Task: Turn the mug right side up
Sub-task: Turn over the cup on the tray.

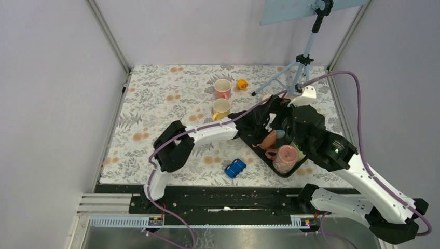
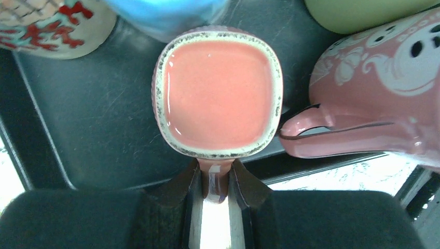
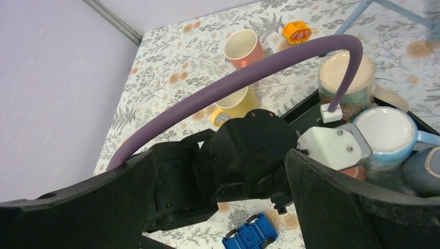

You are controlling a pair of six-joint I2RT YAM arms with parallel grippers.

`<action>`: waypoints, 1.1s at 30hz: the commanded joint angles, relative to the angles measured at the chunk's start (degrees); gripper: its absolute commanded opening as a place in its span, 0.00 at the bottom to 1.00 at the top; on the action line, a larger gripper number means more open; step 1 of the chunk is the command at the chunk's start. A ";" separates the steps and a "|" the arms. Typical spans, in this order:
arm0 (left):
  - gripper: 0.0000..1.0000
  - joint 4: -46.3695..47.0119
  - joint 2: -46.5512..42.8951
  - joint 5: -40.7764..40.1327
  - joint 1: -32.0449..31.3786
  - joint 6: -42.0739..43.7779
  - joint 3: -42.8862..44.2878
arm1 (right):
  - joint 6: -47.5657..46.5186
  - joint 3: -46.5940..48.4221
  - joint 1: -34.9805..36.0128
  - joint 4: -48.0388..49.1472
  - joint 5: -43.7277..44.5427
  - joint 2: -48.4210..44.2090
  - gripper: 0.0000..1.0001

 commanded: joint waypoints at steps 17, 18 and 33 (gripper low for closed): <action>0.00 12.17 -12.26 4.04 6.01 -6.26 -10.53 | 2.47 -7.17 0.35 9.57 -6.03 -1.06 1.00; 0.00 12.66 -12.78 4.63 6.45 -6.73 -11.03 | 2.22 -7.58 0.36 10.22 -7.01 -1.10 1.00; 0.00 14.49 -20.59 10.41 10.99 -11.32 -14.63 | 2.91 -11.60 0.36 13.78 -17.28 -3.03 1.00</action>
